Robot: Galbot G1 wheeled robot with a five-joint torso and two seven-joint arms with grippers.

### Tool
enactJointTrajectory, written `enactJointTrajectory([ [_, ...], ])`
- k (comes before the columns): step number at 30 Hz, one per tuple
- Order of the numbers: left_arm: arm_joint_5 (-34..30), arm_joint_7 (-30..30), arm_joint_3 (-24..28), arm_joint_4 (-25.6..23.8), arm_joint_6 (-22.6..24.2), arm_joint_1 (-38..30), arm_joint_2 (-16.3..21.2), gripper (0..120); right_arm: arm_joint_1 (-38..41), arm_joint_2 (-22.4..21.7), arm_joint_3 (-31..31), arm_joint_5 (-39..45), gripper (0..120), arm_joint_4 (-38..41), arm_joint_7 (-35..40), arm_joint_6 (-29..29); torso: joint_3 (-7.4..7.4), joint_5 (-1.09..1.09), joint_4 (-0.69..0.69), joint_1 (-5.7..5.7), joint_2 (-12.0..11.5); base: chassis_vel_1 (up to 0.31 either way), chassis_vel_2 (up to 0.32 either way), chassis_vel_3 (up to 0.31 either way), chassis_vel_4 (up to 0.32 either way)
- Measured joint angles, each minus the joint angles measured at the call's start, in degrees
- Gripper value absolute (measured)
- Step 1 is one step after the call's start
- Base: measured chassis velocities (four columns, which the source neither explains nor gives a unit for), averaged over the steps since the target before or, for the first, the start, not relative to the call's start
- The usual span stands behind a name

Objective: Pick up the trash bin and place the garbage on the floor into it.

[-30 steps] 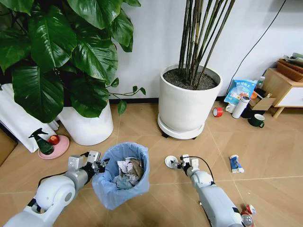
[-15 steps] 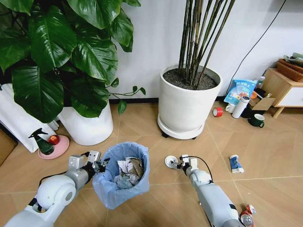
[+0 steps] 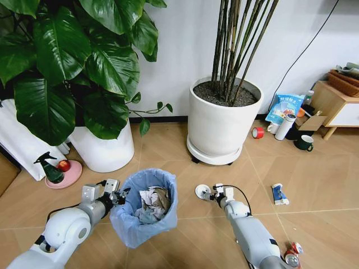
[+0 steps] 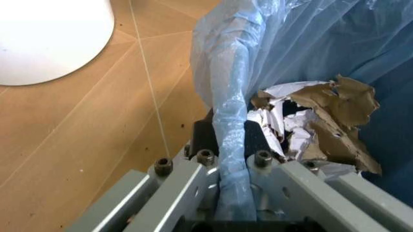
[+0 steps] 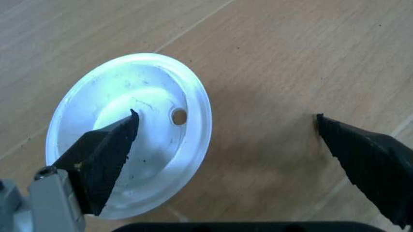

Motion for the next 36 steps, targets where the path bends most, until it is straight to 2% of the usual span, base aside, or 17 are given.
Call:
enactJointTrajectory([
  [9, 0.1, 0.0, 0.1, 0.0, 0.0, 0.0, -0.1, 0, 0.3, 0.3, 0.7, -0.4, 98, -1.0, -0.4, 0.1, -0.01, -0.01, 0.0, 0.0, 0.0, 0.0, 0.0, 0.0, 0.0],
  [13, 0.1, -0.1, 0.1, 0.0, 0.0, 0.1, -0.1, 0, 0.1, 0.3, 0.9, -0.4, 82, -0.8, -0.5, 0.2, -0.01, -0.03, -0.02, 0.0, 0.0, 0.0, 0.0, 0.0, 0.0],
  [15, 0.1, -0.1, 0.1, 0.0, 0.0, 0.1, -0.1, 0, -0.1, 0.4, 0.9, -0.4, 79, -0.6, -0.5, 0.3, -0.01, -0.03, -0.03, 0.0, 0.0, 0.0, 0.0, 0.0, 0.0],
  [18, 0.4, -0.1, 0.0, -0.1, -0.1, 0.3, -0.1, 0, -0.4, 0.4, 0.9, -0.2, 64, -0.4, -0.5, 0.6, -0.01, -0.02, -0.02, -0.01, 0.0, 0.0, 0.0, 0.0, 0.0],
  [19, 0.4, -0.1, 0.0, -0.1, -0.1, 0.3, -0.1, 0, -0.4, 0.4, 0.9, -0.2, 64, -0.4, -0.5, 0.6, -0.01, -0.02, -0.02, -0.01, 0.0, 0.0, 0.0, 0.0, 0.0],
  [25, 0.5, -0.1, -0.1, -0.2, -0.3, 0.5, -0.1, 0, -1.0, 0.3, 0.9, 0.0, 40, 0.3, -0.7, 0.6, 0.0, -0.02, 0.0, -0.01, 0.0, 0.0, 0.0, 0.0, 0.0],
  [26, 0.5, -0.1, -0.1, -0.2, -0.3, 0.5, -0.1, 0, -1.0, 0.3, 0.9, 0.0, 40, 0.3, -0.7, 0.6, 0.0, -0.02, 0.0, -0.01, 0.0, 0.0, 0.0, 0.0, 0.0],
  [29, 0.5, -0.1, -0.1, -0.2, -0.3, 0.3, -0.1, 0, -1.4, 0.3, 0.9, 0.0, 25, 0.7, -0.7, 0.6, 0.0, 0.0, 0.0, -0.01, 0.0, 0.0, 0.0, 0.0, 0.0],
  [30, 0.5, -0.1, -0.1, -0.2, -0.3, 0.3, -0.1, 0, -1.4, 0.3, 0.9, 0.0, 25, 0.7, -0.7, 0.6, 0.0, 0.0, 0.0, -0.01, 0.0, 0.0, 0.0, 0.0, 0.0],
  [33, 0.5, -0.1, 0.0, -0.2, -0.3, 0.3, -0.1, 0, -1.7, 0.3, 0.9, 0.1, 12, 1.2, -0.7, 0.6, 0.0, 0.01, 0.01, 0.0, 0.0, 0.0, 0.0, 0.0, 0.0],
  [36, 0.5, -0.1, 0.0, -0.2, -0.3, 0.3, -0.1, 0, -1.9, 0.3, 0.9, 0.1, 5, 1.3, -0.8, 0.6, 0.0, 0.02, 0.01, 0.0, 0.0, 0.0, 0.0, 0.0, 0.0],
])
